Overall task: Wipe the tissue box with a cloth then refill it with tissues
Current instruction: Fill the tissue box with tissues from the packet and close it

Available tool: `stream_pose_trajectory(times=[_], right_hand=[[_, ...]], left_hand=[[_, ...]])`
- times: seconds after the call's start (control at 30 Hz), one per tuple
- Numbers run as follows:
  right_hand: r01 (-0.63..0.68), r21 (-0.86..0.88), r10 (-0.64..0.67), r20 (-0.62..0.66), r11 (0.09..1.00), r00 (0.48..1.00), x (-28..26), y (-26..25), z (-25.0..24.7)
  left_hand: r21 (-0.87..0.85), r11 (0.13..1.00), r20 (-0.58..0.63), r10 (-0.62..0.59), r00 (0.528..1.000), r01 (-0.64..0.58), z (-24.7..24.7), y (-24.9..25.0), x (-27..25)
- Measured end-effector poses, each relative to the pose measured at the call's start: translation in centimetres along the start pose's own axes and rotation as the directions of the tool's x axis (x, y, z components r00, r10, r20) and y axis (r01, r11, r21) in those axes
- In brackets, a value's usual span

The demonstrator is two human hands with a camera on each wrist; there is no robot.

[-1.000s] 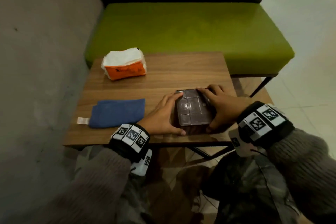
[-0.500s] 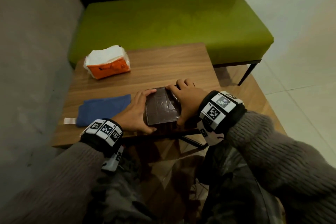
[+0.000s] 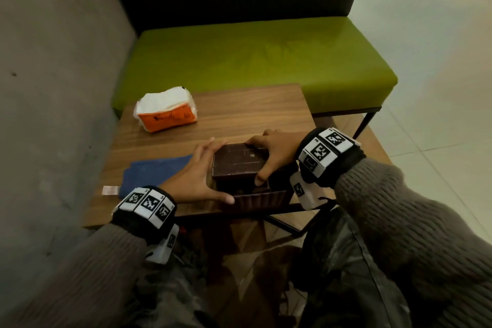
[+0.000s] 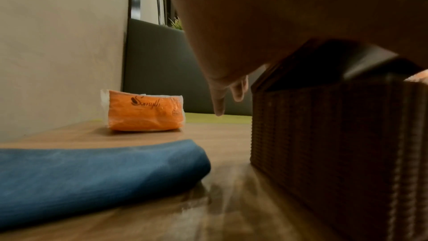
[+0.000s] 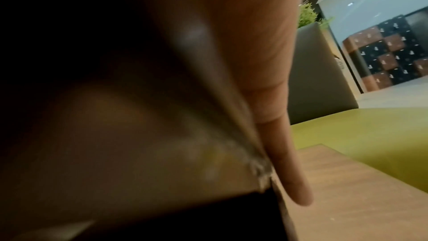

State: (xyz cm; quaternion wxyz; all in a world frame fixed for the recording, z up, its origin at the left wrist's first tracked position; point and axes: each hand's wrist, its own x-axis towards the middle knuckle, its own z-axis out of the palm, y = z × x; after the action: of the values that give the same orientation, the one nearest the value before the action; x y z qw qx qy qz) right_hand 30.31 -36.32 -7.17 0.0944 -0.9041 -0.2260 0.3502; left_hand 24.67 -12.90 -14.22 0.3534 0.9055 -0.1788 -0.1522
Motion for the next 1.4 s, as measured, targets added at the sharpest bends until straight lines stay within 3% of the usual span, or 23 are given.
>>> stream_pose_trajectory(times=[0.07,0.13,0.23,0.33,0.4,0.5,0.6,0.67,0.93,1.03,1.17,1.23,1.3,1.37,1.4], right_hand=[[0.026,0.117,-0.022,-0.032,0.993,0.999,-0.5,0.5,-0.4],[0.069,0.249,-0.046,-0.095,0.966,0.994,-1.3,1.2,-0.4],[0.127,0.402,-0.014,-0.273,0.907,0.962,-3.0,2.0,0.6],[0.083,0.476,0.176,-0.473,0.875,0.863,-4.1,3.2,4.3],[-0.038,0.492,0.304,-0.474,0.87,0.826,-3.9,3.5,7.5],[-0.143,0.501,0.379,-0.409,0.853,0.83,-2.4,3.3,11.2],[-0.096,0.506,0.378,-0.491,0.857,0.785,-1.5,3.3,12.2],[-0.073,0.491,0.363,-0.527,0.868,0.768,-1.4,3.5,12.0],[-0.027,0.493,0.336,-0.55,0.869,0.764,-1.4,4.6,11.3],[-0.023,0.505,0.328,-0.523,0.863,0.787,-1.6,4.4,10.8],[-0.033,0.505,0.341,-0.532,0.863,0.775,-1.4,4.5,10.2],[-0.04,0.508,0.352,-0.535,0.861,0.768,-1.2,4.5,9.9],[-0.058,0.501,0.359,-0.53,0.864,0.768,-0.9,4.4,9.4],[-0.05,0.505,0.357,-0.535,0.862,0.766,-0.5,4.5,9.0],[-0.051,0.507,0.359,-0.533,0.86,0.766,-0.4,4.5,8.7]], left_hand=[[0.006,0.994,-0.139,0.112,0.984,-0.112,-0.8,0.5,-0.4],[0.127,0.967,-0.292,0.249,0.923,-0.22,-1.6,0.7,-0.4],[0.271,0.941,-0.491,0.315,0.812,-0.201,-3.0,1.1,0.2],[0.185,0.973,-0.635,0.225,0.739,-0.137,-5.2,1.3,1.6],[0.056,0.997,-0.683,0.078,0.726,-0.055,-6.9,0.3,3.1],[-0.125,0.989,-0.599,-0.137,0.789,0.077,-8.2,-1.5,6.2],[-0.204,0.962,-0.434,-0.256,0.864,0.182,-7.3,-2.8,9.1],[-0.244,0.937,-0.324,-0.323,0.889,0.251,-5.7,-3.9,10.6],[-0.485,0.781,-0.145,-0.516,0.844,0.394,-2.7,-6.2,14.5],[-0.49,0.763,-0.121,-0.539,0.834,0.422,-2.8,-6.3,15.4],[-0.546,0.726,-0.124,-0.565,0.816,0.419,-3.0,-6.1,15.1],[-0.434,0.825,-0.27,-0.502,0.821,0.362,-4.3,-6.2,14.5],[-0.168,0.939,-0.494,-0.343,0.799,0.299,-6.9,-6.5,13.7],[0.142,0.934,-0.623,-0.173,0.763,0.328,-10.5,-7.3,12.6],[0.267,0.898,-0.625,-0.116,0.772,0.351,-12.2,-8.0,12.1]])
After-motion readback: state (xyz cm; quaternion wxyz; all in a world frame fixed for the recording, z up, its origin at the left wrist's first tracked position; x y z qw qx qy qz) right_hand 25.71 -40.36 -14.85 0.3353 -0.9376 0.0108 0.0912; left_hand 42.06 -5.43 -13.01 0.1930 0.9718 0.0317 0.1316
